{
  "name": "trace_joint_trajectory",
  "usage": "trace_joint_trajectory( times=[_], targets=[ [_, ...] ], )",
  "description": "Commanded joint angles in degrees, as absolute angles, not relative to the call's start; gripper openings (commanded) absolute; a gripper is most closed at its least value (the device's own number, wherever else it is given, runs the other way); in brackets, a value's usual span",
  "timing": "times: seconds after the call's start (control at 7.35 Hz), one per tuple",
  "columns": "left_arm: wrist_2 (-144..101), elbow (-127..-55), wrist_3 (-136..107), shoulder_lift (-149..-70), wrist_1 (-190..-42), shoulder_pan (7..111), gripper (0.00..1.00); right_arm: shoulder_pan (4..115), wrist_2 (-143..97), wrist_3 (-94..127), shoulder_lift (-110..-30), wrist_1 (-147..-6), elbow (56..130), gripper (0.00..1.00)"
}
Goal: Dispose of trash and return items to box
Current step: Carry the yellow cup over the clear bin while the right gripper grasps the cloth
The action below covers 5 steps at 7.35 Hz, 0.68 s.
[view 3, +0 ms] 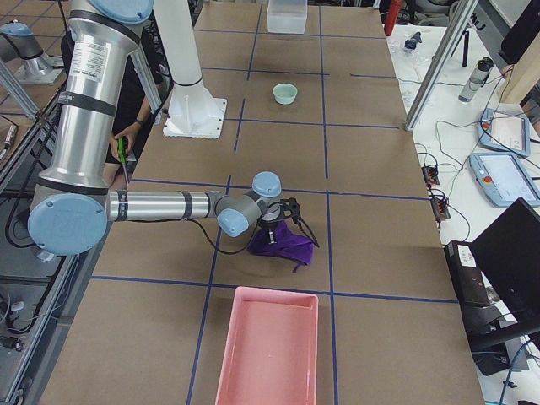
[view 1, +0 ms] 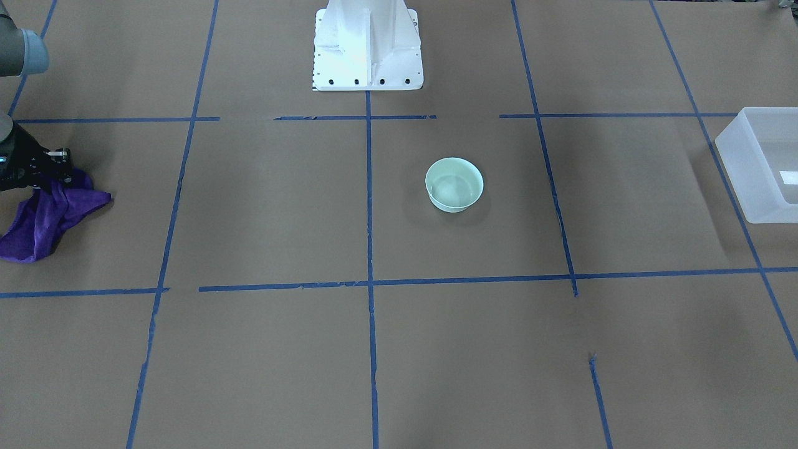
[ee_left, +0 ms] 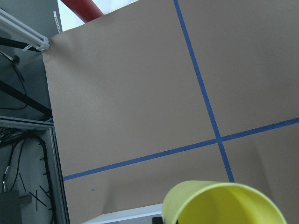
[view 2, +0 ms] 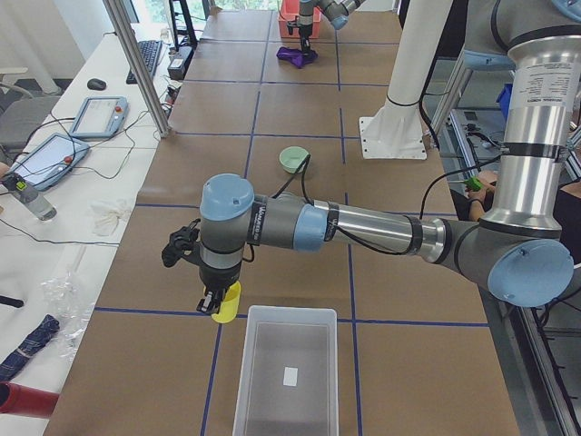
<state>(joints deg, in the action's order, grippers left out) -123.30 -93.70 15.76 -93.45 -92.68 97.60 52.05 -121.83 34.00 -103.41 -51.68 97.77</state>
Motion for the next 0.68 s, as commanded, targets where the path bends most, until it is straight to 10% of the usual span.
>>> trace_joint_trajectory(
  times=[0.0,0.54],
  targets=[
    [-123.3,-88.9,18.5,-92.9,-96.3,97.6,0.00,55.8,-122.7,33.7,-103.6,-51.6,98.5,0.00],
    [-123.7,-88.1,17.8,-88.4,-96.6,97.6,0.00,66.3,-130.8,33.8,-103.4,-64.7,110.7,0.00]
  ],
)
